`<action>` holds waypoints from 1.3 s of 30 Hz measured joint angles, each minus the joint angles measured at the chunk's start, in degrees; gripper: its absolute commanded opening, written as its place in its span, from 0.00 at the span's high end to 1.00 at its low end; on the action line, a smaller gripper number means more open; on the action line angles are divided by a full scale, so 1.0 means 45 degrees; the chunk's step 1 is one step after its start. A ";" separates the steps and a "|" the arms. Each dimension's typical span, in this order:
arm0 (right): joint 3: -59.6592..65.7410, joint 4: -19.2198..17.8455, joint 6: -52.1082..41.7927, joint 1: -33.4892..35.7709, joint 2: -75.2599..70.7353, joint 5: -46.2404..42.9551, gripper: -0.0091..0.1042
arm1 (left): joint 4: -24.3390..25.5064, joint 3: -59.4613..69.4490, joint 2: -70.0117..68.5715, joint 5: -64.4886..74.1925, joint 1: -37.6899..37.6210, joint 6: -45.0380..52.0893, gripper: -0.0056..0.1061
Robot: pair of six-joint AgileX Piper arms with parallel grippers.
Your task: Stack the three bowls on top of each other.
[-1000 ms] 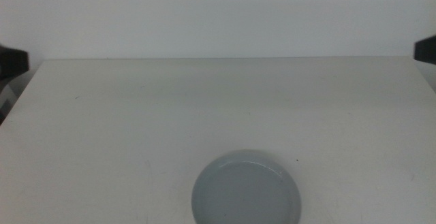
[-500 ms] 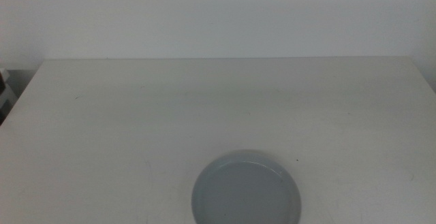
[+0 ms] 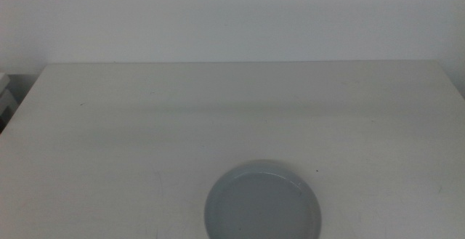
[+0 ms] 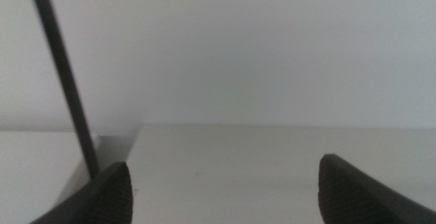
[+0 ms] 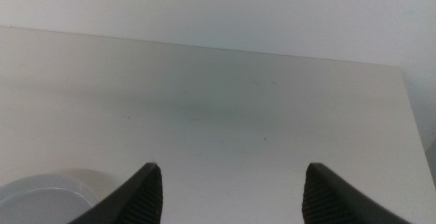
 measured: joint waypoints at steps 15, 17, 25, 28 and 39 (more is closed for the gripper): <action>0.0000 0.0000 0.0000 0.0000 0.0000 0.0000 0.46 | 0.0790 0.1639 -0.0657 -0.0262 0.0000 -0.0950 0.01; 0.0000 0.0000 0.0000 0.0000 0.0000 0.0000 0.46 | 0.0790 0.1813 -0.0756 -0.0249 0.0000 -0.0950 0.01; 0.0248 -0.0090 0.0000 0.0000 -0.0073 -0.0056 0.46 | 0.0790 0.3348 -0.2655 -0.0321 0.0000 -0.0950 0.01; 0.0735 -0.0784 0.0000 -0.0054 -0.0784 -0.0224 0.46 | 0.0591 0.4240 -0.3357 -0.0332 0.0000 -0.0960 0.01; 0.4915 -0.2099 -0.0005 -0.0054 -0.5664 -0.1228 0.46 | -0.0656 0.6747 -0.4988 -0.0335 0.0000 -0.0987 0.01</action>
